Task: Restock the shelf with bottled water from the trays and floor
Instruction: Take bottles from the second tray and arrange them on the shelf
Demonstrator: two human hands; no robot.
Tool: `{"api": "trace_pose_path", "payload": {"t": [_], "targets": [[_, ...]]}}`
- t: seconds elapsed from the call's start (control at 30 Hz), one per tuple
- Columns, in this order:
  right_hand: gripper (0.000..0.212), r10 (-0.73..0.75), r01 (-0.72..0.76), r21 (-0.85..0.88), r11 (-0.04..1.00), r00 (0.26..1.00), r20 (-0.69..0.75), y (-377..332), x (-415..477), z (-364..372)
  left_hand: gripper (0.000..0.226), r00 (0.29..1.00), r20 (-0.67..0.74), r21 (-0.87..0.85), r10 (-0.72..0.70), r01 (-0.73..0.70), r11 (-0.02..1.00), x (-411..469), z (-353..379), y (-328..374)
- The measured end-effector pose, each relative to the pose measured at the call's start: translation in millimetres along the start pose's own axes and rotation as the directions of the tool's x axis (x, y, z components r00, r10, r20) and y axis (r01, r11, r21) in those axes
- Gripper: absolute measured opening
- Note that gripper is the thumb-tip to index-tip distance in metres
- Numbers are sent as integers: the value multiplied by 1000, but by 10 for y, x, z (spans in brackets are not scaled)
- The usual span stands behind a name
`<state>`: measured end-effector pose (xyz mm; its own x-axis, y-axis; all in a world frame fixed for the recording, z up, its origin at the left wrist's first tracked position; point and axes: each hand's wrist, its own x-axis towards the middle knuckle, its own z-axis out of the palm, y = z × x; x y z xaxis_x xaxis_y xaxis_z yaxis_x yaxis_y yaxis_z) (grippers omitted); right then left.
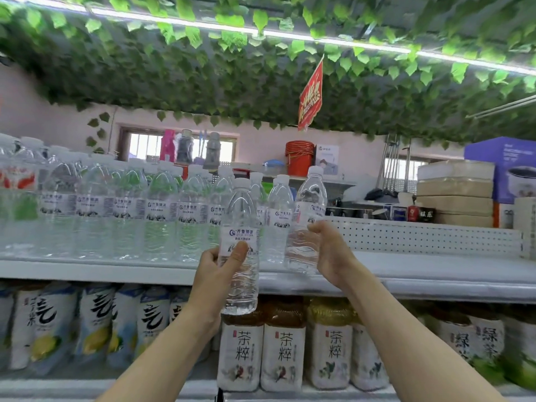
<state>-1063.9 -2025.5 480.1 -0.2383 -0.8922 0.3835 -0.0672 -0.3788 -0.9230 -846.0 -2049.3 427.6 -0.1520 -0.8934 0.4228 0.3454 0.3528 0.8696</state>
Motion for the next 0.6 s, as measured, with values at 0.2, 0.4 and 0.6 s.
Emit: {"api": "trace_pose_path", "payload": {"t": [0.2,0.4,0.6], "targets": [[42,-119,121,64,991,992,-45,100,159,100,79,999,-40,-7,-2,2,1000,-28,-38,8],[53,-177,183,73,980,980,-86,218,344,356,72,996,-91,5,-4,5,1000,-62,-177,43],[56,-196,195,-20,981,973,-122,295,489,663,67,992,-124,28,9,-5,1000,-59,-318,45]]}}
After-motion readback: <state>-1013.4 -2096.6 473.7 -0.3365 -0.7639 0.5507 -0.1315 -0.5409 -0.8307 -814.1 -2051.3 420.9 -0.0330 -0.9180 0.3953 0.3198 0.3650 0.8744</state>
